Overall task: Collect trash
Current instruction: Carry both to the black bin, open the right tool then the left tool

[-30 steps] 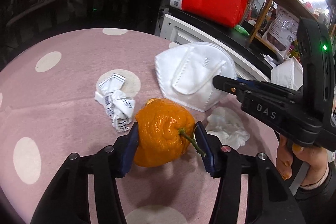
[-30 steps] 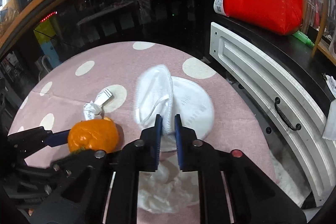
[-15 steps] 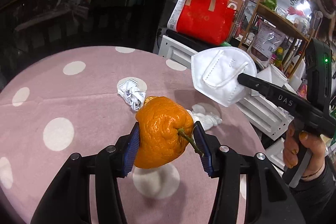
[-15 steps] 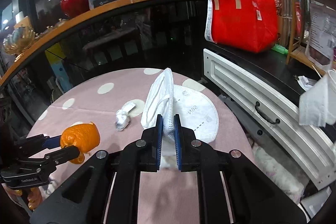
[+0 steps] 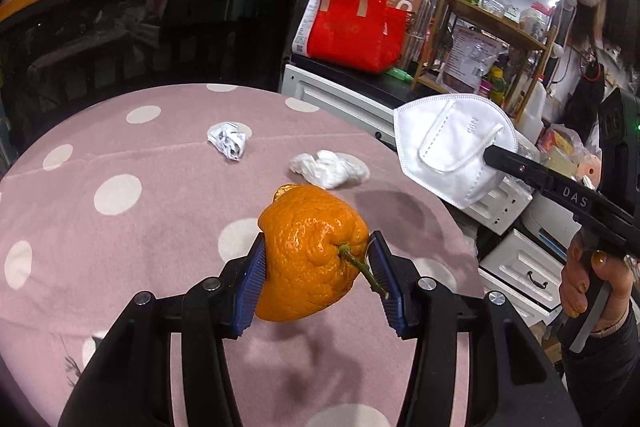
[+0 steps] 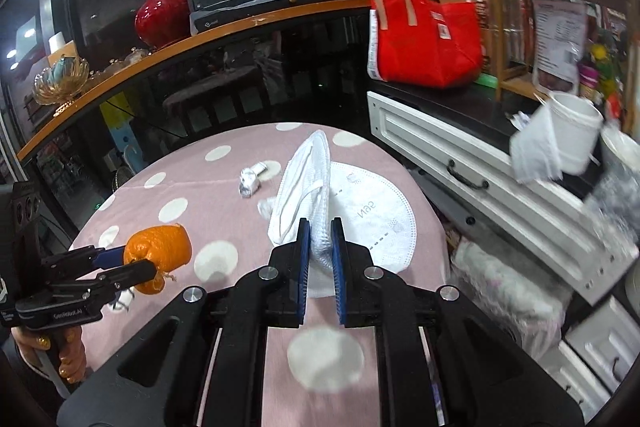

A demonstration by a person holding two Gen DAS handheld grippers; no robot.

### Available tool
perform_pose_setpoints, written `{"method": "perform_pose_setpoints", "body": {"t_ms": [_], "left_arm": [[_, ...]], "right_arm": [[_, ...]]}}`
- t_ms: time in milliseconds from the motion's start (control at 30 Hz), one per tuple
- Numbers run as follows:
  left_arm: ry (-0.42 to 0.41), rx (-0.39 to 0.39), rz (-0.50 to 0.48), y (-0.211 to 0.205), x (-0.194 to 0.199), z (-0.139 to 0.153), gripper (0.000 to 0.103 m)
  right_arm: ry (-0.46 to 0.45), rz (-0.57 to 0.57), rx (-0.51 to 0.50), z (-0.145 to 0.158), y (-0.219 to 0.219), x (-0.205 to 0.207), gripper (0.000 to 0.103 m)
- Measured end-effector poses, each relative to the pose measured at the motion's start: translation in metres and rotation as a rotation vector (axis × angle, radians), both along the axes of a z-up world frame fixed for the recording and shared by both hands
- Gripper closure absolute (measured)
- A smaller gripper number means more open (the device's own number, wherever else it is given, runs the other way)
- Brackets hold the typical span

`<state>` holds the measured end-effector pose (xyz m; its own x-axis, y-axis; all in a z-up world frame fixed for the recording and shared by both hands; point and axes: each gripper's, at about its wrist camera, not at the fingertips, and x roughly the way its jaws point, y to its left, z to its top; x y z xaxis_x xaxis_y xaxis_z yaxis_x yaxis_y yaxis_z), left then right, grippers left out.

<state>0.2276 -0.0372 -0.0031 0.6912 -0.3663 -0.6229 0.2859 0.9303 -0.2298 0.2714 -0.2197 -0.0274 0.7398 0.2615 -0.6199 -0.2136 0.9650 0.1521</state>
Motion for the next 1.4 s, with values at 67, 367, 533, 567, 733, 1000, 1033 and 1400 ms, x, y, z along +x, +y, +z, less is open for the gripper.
{"method": "perform_pose_setpoints", "body": {"t_ms": [67, 367, 533, 567, 733, 1000, 1033, 1400], "left_arm": [[0.004, -0.002, -0.012, -0.005, -0.008, -0.002, 0.053], [0.007, 0.005, -0.081, -0.038, -0.041, -0.01, 0.053], [0.005, 0.001, -0.141, -0.064, -0.057, -0.012, 0.053], [0.004, -0.002, -0.152, -0.068, -0.061, -0.012, 0.053], [0.003, -0.001, -0.225, -0.098, -0.076, -0.013, 0.053], [-0.003, 0.014, -0.308, -0.135, -0.093, -0.016, 0.053], [-0.002, 0.015, -0.315, -0.138, -0.094, -0.017, 0.053], [0.032, 0.058, -0.389, -0.174, -0.102, -0.033, 0.053]], "right_arm": [[0.009, -0.014, 0.003, -0.004, -0.009, -0.013, 0.092], [0.047, -0.106, 0.006, -0.023, -0.056, -0.071, 0.092], [0.074, -0.166, 0.009, -0.034, -0.084, -0.099, 0.092], [0.083, -0.182, 0.008, -0.037, -0.091, -0.105, 0.091], [0.127, -0.232, -0.017, -0.052, -0.113, -0.126, 0.091], [0.24, -0.297, -0.051, -0.094, -0.141, -0.134, 0.092], [0.255, -0.301, -0.05, -0.099, -0.143, -0.133, 0.092], [0.466, -0.356, 0.048, -0.184, -0.163, -0.119, 0.062]]}}
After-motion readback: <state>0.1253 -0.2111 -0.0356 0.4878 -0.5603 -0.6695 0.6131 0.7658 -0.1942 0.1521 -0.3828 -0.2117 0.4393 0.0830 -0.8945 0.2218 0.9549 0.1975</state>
